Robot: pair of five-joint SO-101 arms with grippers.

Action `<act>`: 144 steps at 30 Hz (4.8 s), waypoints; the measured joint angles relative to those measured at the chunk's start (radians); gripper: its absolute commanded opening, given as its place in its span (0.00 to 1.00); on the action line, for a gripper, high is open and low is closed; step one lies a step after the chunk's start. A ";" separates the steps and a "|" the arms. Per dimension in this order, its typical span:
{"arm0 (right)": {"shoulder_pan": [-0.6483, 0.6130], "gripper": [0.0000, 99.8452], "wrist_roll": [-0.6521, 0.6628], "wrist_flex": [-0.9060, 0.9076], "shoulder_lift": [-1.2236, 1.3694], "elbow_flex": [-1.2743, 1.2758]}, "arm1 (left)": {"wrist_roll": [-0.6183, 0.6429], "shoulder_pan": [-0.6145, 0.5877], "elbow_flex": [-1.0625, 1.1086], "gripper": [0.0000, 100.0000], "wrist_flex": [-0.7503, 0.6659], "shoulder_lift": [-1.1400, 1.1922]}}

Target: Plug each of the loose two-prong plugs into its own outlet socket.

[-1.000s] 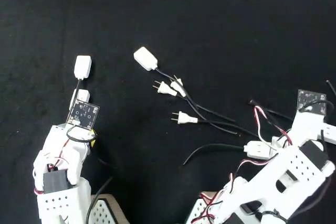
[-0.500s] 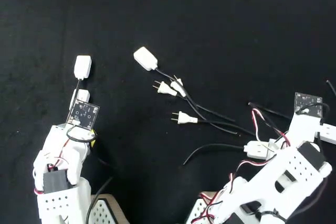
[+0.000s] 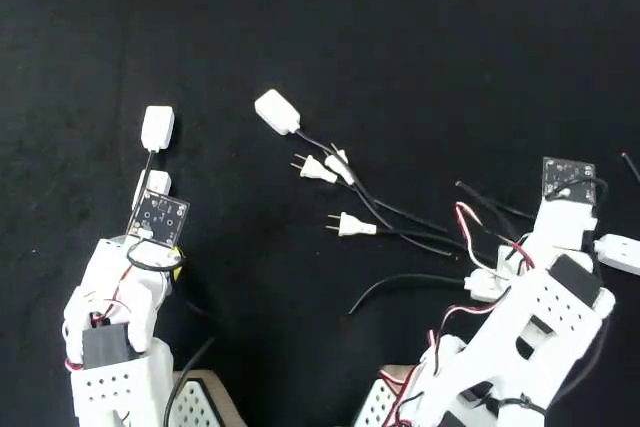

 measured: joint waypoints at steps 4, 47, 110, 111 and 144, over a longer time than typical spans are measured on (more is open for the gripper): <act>0.023 0.01 0.041 -0.023 0.000 0.026 | 0.000 0.000 0.000 0.23 0.000 0.000; 0.192 0.01 0.160 -0.175 0.006 0.137 | 0.000 0.000 0.000 0.23 0.000 0.000; 0.443 0.22 0.100 0.170 0.930 -0.950 | 0.000 0.000 0.000 0.23 0.006 0.000; 0.443 0.22 0.100 0.199 0.907 -0.962 | 0.000 0.000 0.000 0.23 0.006 0.000; -0.743 0.05 -0.784 0.486 0.201 -0.473 | 0.000 0.000 0.000 0.23 0.006 0.000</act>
